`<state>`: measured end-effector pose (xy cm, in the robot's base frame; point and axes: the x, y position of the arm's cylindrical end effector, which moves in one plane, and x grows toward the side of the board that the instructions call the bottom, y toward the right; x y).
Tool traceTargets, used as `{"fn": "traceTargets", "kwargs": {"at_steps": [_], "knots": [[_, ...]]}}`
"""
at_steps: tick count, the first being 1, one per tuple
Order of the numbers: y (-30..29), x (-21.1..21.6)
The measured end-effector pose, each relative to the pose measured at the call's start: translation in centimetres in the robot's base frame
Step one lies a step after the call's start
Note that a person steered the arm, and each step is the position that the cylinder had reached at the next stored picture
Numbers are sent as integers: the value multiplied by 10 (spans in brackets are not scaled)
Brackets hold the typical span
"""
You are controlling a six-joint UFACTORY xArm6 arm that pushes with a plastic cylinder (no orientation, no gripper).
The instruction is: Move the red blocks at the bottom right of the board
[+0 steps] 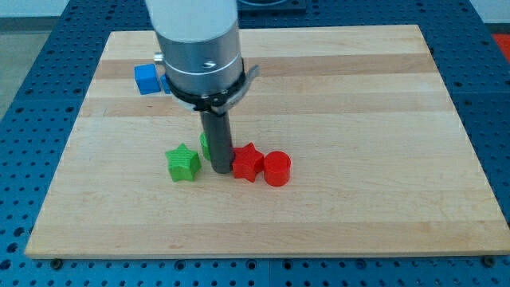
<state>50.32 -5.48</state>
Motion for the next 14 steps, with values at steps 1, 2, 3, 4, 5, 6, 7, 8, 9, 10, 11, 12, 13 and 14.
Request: {"fn": "traceTargets", "kwargs": {"at_steps": [1,2,3,4,5,6,7,8,9,10,11,12,13,14], "knots": [[31,0],[68,0],[100,0],[133,0],[167,0],[196,0],[199,0],[202,-4],[236,29],[245,42],[245,40],[243,-20],[248,-41],[279,-29]]}}
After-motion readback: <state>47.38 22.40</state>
